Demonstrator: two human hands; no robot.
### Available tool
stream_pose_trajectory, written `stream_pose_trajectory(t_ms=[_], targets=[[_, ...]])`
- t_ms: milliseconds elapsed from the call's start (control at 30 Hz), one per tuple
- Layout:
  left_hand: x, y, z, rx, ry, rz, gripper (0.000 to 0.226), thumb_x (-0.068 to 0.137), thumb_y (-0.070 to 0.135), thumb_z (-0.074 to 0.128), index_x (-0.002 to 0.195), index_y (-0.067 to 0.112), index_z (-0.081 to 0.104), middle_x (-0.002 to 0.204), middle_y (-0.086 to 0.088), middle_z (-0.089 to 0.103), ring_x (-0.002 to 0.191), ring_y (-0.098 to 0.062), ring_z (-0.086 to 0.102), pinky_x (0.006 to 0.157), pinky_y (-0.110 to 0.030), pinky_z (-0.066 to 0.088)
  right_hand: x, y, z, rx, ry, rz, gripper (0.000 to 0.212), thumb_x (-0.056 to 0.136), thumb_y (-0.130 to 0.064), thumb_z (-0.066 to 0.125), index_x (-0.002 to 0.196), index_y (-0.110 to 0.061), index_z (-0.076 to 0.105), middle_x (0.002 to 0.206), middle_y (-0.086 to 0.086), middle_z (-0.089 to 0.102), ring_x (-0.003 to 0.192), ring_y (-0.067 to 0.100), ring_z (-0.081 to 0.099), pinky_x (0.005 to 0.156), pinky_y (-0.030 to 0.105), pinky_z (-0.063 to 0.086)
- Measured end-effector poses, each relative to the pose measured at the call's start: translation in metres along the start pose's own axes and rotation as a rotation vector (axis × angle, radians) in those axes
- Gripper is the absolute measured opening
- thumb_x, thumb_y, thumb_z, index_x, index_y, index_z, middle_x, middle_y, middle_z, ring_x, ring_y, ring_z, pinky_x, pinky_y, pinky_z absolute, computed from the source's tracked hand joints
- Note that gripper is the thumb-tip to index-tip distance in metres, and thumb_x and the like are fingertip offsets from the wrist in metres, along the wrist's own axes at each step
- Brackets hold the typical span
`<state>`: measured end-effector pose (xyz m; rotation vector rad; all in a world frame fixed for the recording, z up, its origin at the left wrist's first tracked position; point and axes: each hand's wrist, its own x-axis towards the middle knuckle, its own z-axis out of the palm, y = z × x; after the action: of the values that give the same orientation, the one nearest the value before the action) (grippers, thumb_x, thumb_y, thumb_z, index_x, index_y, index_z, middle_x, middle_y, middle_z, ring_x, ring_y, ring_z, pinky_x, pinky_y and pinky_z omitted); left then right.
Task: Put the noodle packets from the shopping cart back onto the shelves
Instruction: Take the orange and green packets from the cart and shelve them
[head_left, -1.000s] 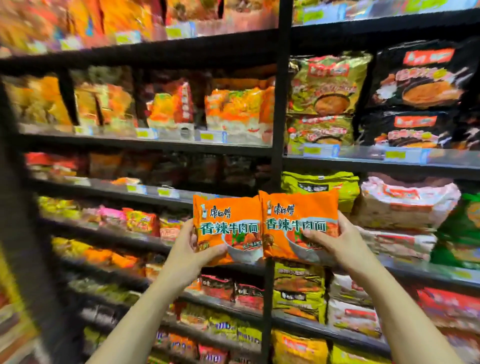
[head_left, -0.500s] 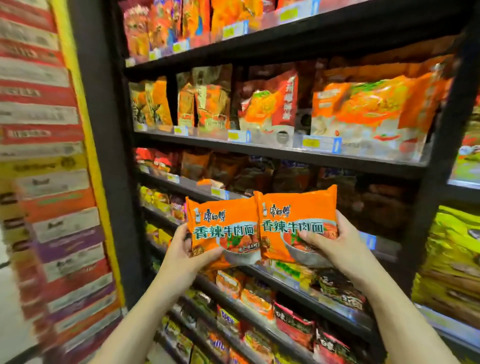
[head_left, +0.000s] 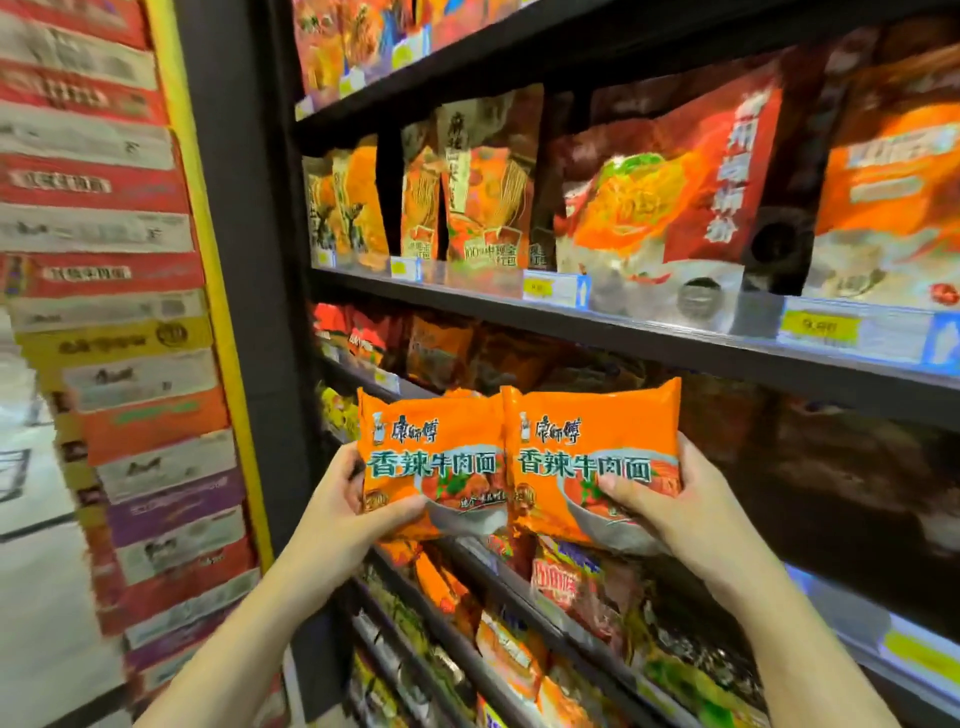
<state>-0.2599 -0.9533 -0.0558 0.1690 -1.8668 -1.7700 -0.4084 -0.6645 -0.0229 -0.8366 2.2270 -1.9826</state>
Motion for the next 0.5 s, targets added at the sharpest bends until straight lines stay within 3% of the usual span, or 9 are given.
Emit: stream_pose_trajectory(t_ms=[200, 500], targets=[[0.047, -0.016, -0.035, -0.008, 0.016, -0.002, 0.062, 0.080, 0.001, 0.078, 0.131, 0.018, 0.048, 0.118, -0.003, 0.074, 0.107, -0.023, 0.073, 0.078, -0.032, 0.062, 0.038, 0.011, 0.033, -0.019, -0.032, 0.014, 0.060, 0.068, -0.042, 0.086, 0.122, -0.033, 0.061, 0.110, -0.010, 0.077, 0.098, 0.014, 0.075, 0.091, 0.048, 0.059], [0.143, -0.041, -0.109, -0.037, -0.097, 0.032, 0.063, 0.080, 0.005, 0.078, 0.133, 0.023, 0.050, 0.123, -0.001, 0.072, 0.112, -0.021, 0.071, 0.091, -0.039, 0.060, 0.094, 0.004, 0.108, -0.069, 0.084, -0.002, 0.058, 0.069, -0.036, 0.085, 0.121, -0.027, 0.062, 0.110, -0.008, 0.077, 0.098, 0.014, 0.075, 0.089, 0.046, 0.060]])
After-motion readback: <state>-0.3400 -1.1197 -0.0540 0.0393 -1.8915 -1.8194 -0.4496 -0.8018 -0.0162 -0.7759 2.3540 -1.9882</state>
